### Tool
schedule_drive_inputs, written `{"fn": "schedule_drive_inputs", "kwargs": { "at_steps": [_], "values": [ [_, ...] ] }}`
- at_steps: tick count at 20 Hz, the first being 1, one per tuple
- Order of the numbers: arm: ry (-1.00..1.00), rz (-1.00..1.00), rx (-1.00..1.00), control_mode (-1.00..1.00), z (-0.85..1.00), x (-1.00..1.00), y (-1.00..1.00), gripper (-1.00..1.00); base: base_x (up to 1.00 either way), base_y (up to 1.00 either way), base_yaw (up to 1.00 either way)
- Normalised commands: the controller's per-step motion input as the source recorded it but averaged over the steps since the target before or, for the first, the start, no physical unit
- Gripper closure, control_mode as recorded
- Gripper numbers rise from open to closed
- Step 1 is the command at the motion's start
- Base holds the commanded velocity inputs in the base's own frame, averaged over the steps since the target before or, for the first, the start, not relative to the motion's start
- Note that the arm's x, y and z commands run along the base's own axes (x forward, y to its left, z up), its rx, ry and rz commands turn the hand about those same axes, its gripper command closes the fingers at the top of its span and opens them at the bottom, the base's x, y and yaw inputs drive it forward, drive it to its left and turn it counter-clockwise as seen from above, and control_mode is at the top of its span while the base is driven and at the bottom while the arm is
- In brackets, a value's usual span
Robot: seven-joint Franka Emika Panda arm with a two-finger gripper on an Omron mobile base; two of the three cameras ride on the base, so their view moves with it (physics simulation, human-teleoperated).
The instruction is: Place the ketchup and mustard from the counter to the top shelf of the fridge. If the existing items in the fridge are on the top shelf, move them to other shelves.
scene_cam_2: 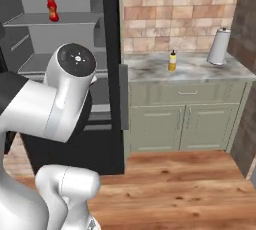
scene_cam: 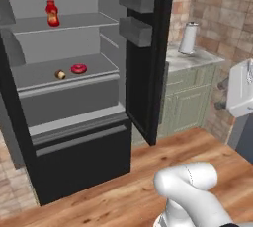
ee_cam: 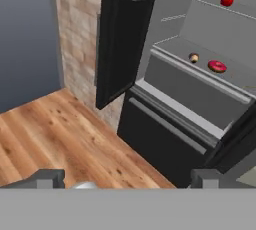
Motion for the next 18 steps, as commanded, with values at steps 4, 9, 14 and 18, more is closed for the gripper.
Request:
{"fn": "schedule_drive_inputs", "kwargs": {
  "at_steps": [4,9,14,18],
  "values": [
    [0.00,0.00,0.00,1.00,0.00,0.00,0.00,-1.00,0.38,-1.00,-0.08],
    [0.00,0.00,0.00,1.00,0.00,0.00,0.00,-1.00,0.98,-1.00,0.15],
    [0.00,0.00,0.00,1.00,0.00,0.00,0.00,-1.00,0.90,-1.00,0.28],
    [0.00,0.00,0.00,1.00,0.00,0.00,0.00,-1.00,1.00,-0.89,0.16]
  ]
}}
